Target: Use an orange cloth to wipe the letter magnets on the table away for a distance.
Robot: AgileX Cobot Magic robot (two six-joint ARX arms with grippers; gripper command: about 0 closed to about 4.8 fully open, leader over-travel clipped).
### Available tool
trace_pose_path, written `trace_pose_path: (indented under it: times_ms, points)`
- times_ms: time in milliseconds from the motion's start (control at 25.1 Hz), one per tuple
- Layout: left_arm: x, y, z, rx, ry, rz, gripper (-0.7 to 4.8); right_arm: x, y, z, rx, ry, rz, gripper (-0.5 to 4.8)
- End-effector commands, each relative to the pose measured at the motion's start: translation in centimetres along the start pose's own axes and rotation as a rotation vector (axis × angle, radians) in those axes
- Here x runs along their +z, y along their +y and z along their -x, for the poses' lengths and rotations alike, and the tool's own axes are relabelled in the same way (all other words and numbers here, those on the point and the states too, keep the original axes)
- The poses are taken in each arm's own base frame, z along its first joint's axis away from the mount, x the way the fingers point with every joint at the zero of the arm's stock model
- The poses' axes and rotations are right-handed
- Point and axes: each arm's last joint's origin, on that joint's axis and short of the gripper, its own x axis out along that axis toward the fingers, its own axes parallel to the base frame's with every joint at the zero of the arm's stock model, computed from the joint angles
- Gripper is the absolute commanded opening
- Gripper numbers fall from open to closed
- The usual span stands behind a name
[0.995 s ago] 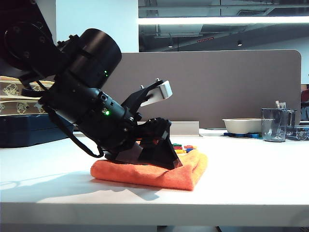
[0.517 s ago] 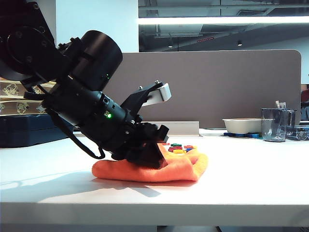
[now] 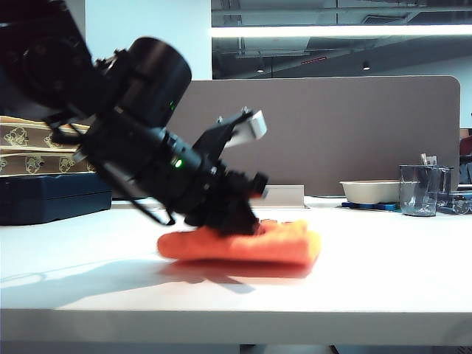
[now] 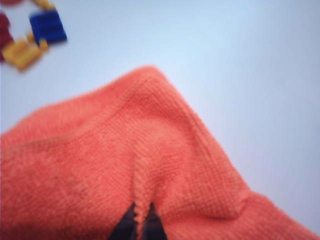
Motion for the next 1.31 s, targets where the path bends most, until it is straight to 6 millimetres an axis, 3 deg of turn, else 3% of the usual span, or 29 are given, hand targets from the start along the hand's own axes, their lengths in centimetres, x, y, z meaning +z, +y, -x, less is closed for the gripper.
trace_pose_path:
  times_ms: [40,159,318,716,995,1114,1313]
  points:
    - [3.0,-0.3,-0.4,-0.022,-0.099,-0.026,-0.06,-0.1,0.0,0.0,0.0,-0.009,-0.002,0.0]
    - [5.2,-0.9,-1.8,-0.059,-0.15,-0.048,-0.06,-0.1,0.0,0.0,0.0,-0.009,-0.002,0.0]
    - [6.0,-1.4,-4.0,-0.084,-0.146,-0.057,-0.06,-0.1,0.0,0.0,0.0,-0.009,-0.002,0.0]
    - [6.2,-1.2,-10.4,-0.113,-0.104,-0.056,-0.06,-0.1,0.0,0.0,-0.001,-0.01,-0.002,0.0]
    - [7.2,-0.9,-13.1,-0.139,-0.137,-0.064,-0.06,-0.1,0.0,0.0,0.0,-0.01,-0.002,0.0]
    - [7.3,-0.6,-15.2,-0.16,-0.128,-0.063,-0.06,-0.1,0.0,0.0,0.0,-0.011,-0.002,0.0]
    - [6.9,-0.1,-16.4,-0.139,-0.072,-0.029,-0.06,0.0,0.0,0.0,0.0,-0.011,-0.002,0.0]
